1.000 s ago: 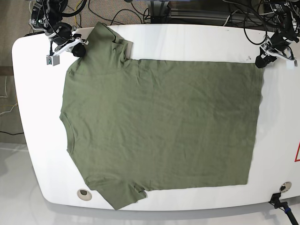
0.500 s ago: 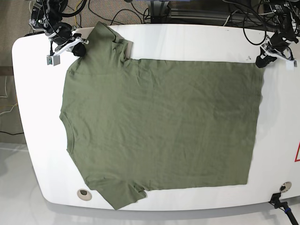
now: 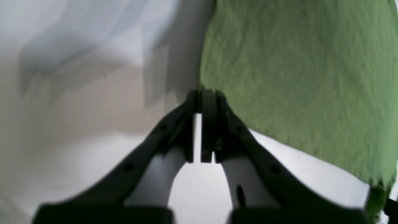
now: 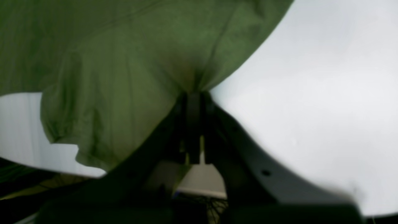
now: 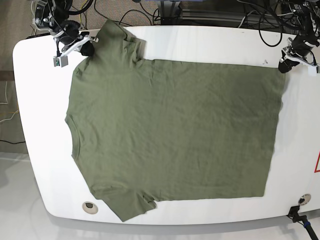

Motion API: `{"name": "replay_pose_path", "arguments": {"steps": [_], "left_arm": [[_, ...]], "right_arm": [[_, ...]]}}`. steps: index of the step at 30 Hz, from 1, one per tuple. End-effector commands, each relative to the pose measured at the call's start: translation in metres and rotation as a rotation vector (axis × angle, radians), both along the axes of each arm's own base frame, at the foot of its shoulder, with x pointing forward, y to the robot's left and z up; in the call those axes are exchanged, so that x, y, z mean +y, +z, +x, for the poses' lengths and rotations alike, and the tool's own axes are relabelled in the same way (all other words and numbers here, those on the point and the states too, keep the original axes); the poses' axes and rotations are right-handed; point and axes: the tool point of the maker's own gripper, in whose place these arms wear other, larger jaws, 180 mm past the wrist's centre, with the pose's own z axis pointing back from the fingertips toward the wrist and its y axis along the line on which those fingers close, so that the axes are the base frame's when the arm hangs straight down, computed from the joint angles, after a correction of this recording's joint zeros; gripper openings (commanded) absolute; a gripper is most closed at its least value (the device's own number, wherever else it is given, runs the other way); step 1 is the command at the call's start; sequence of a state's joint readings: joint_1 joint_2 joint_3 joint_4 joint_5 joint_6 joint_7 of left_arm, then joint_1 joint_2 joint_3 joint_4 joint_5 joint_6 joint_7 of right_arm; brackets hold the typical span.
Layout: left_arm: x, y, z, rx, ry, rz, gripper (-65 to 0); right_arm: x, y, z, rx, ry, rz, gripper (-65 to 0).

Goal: Fold the T-shirt properly
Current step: 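Lift the shoulder edge and fold it over toward the hem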

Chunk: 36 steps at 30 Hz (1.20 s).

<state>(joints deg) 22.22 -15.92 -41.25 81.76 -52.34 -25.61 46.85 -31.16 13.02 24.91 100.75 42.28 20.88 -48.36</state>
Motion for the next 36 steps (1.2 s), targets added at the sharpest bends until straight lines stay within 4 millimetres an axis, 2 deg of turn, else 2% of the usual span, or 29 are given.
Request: {"name": "replay_pose_path", "arguments": {"steps": [1,6,7,17,24,32,36], "left_arm": [[0.005,0.018,0.008,-0.048,-0.023,0.042,-65.0],[0.000,0.034,0.006,-0.077,-0.069,0.083,-65.0],[-0.002,0.031,0.002,-0.060,-0.083,0.072,-65.0],[-0.001,0.048,-0.014,-0.024,-0.131,0.119,-65.0],[-0.006,0.057,-0.019,-0.016,-0.165,0.152,-65.0],[0.000,0.070,-0.018,-0.042,-0.153,0.185,-65.0],[0.003,0.075,-0.009,-0.069,-0.138,0.197,-65.0]], "right_arm": [[-0.003,0.014,0.004,-0.041,0.015,-0.017,-65.0],[0.001,0.032,0.002,-0.086,0.065,-0.050,-65.0],[-0.004,0.030,-0.001,-0.072,0.044,-0.051,-65.0],[-0.011,0.057,-0.017,-0.078,0.013,0.006,-65.0],[-0.025,0.080,-0.024,-0.109,0.025,-0.103,-65.0],[-0.051,0.097,-0.023,-0.139,-0.013,-0.198,-65.0],[-0.055,0.101,-0.012,-0.169,-0.019,-0.206,-65.0]]}}
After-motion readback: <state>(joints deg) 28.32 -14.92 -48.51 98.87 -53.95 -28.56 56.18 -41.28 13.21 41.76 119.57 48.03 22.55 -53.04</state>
